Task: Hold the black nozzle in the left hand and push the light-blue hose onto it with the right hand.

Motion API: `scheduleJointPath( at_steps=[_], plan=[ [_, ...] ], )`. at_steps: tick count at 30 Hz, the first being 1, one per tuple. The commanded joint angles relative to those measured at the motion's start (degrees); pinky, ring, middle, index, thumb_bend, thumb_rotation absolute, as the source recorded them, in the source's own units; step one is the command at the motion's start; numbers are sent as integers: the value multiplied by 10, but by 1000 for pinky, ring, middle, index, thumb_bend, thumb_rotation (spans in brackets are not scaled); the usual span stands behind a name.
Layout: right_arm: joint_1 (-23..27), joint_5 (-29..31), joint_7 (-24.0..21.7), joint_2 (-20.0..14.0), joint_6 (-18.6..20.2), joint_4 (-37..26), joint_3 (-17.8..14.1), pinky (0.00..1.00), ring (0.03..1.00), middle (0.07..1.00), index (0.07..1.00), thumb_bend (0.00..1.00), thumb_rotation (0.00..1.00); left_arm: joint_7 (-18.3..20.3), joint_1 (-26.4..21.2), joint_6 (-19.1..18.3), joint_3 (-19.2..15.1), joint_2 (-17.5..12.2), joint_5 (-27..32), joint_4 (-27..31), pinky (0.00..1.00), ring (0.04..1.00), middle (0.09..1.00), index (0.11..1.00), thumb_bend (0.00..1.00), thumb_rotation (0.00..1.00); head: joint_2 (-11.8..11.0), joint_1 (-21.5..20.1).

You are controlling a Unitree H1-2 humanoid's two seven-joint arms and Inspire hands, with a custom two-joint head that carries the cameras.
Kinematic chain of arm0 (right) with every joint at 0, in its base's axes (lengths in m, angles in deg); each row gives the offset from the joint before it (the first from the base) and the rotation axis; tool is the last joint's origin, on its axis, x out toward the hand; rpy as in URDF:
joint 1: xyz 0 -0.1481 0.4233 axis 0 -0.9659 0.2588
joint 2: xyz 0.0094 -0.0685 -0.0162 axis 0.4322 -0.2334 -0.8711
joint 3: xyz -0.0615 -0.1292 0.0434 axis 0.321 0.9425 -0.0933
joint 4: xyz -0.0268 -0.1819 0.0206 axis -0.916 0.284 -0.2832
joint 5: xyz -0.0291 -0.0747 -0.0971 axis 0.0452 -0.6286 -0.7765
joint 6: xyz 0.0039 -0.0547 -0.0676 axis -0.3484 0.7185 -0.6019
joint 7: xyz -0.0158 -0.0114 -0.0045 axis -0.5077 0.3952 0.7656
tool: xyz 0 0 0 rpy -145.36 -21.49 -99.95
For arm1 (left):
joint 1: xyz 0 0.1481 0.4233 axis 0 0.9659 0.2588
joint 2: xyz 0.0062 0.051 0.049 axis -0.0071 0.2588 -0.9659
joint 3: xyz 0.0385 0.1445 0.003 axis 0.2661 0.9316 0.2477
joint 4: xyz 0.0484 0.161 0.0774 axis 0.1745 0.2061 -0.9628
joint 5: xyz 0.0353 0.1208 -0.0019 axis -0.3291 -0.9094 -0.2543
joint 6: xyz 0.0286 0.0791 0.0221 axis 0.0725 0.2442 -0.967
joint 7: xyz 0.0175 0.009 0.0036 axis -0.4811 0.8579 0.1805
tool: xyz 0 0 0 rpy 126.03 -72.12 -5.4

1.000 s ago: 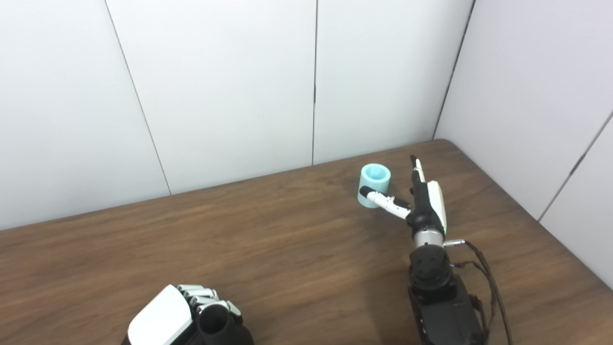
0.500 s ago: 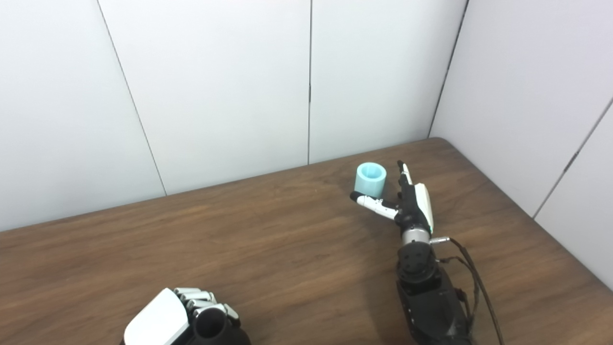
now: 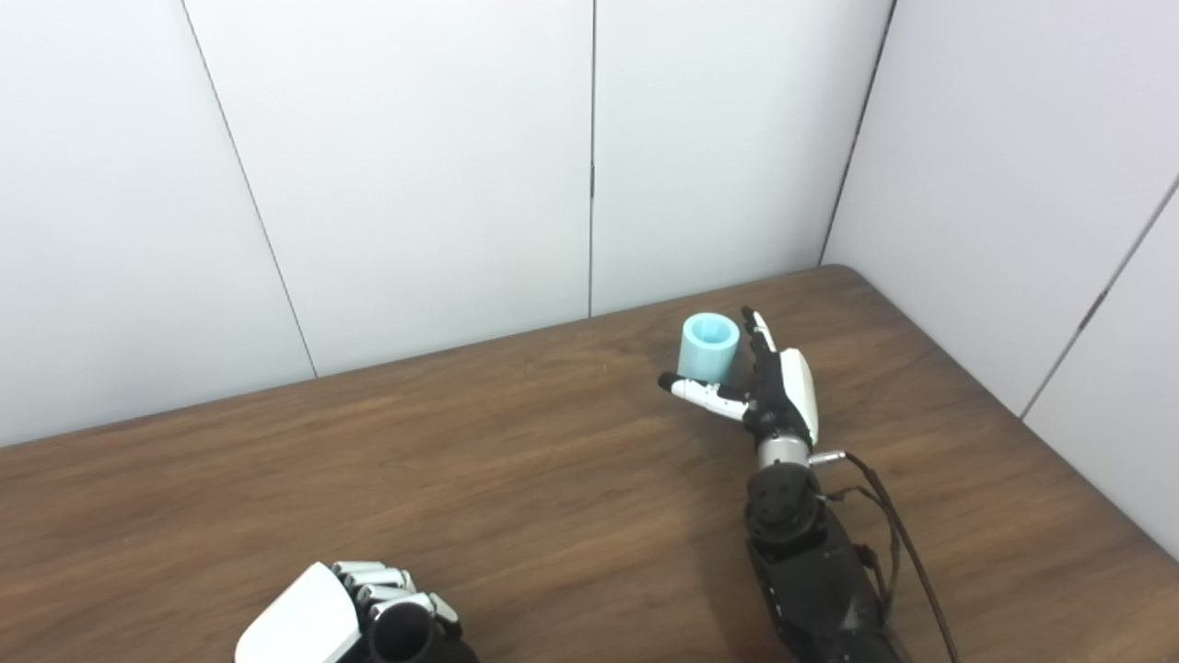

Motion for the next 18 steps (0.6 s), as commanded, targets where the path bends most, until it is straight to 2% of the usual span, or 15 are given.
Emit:
scheduleJointPath(
  at_steps=[1, 7, 10, 18],
  plan=[
    [41, -11, 4, -27, -31, -7, 13, 818, 887, 913, 904, 1000, 412, -32, 126, 11, 55, -8, 36, -51, 363, 477, 475, 508, 517, 0, 0, 1],
    [56, 2, 6, -24, -36, 6, 14, 804, 872, 896, 877, 995, 369, -27, 133, 11, 52, -10, 34, -45, 358, 478, 474, 510, 517, 0, 1, 6],
    [64, 6, 10, -21, -39, 16, 11, 761, 844, 878, 858, 999, 366, -29, 136, 11, 52, -12, 30, -41, 356, 480, 474, 510, 518, 0, 2, 9],
    [76, 19, 26, -16, -64, 36, 3, 729, 813, 824, 820, 980, 336, -30, 147, 11, 47, -16, 32, -30, 362, 478, 475, 507, 518, 0, 7, 12]
  ],
)
